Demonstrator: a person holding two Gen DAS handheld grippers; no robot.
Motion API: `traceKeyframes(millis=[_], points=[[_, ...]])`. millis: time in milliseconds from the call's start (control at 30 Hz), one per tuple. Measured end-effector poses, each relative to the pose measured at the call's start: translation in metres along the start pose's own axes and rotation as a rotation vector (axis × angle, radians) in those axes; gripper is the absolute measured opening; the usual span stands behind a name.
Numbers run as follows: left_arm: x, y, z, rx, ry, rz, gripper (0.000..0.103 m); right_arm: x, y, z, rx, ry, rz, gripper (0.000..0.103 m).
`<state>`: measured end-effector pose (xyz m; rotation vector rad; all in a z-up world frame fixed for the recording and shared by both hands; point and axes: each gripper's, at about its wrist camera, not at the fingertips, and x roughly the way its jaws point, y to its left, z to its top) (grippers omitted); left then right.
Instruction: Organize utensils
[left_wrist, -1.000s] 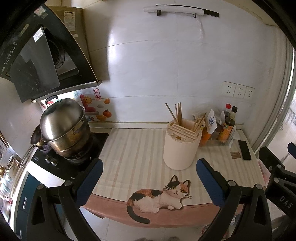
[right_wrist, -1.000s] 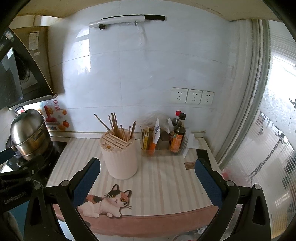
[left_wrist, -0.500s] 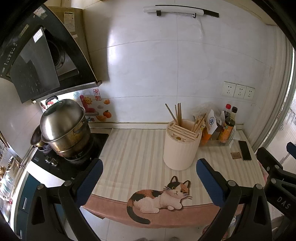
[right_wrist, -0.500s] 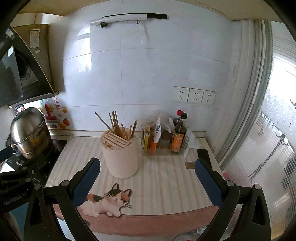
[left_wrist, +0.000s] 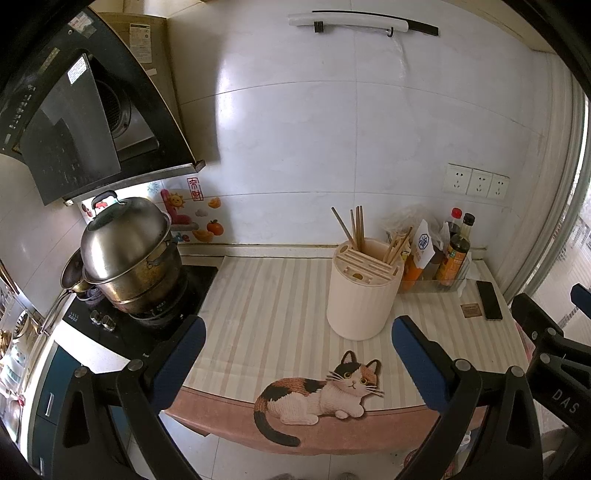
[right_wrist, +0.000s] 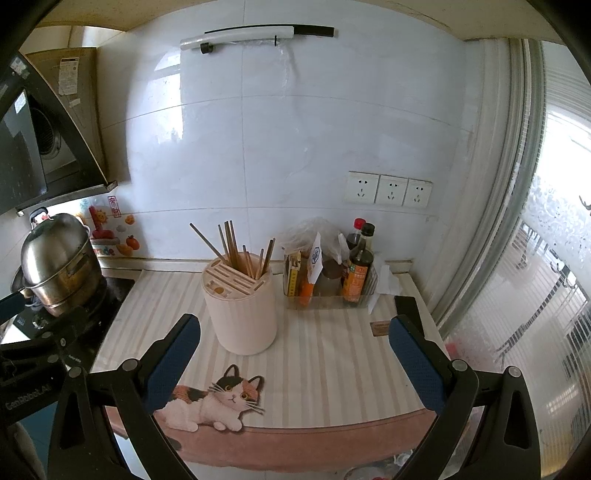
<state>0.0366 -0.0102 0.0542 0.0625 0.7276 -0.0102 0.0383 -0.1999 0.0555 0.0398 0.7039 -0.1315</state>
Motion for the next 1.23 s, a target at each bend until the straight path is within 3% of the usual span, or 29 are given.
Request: traceKeyframes(millis=[1233], points=[[-0.0086,-0.0022,-0.0033,-0.008,-0.013,-0.015,0.103,-0.0027,-0.0088,-0.0008,-0.001,-0.002,-0.008,0.103]])
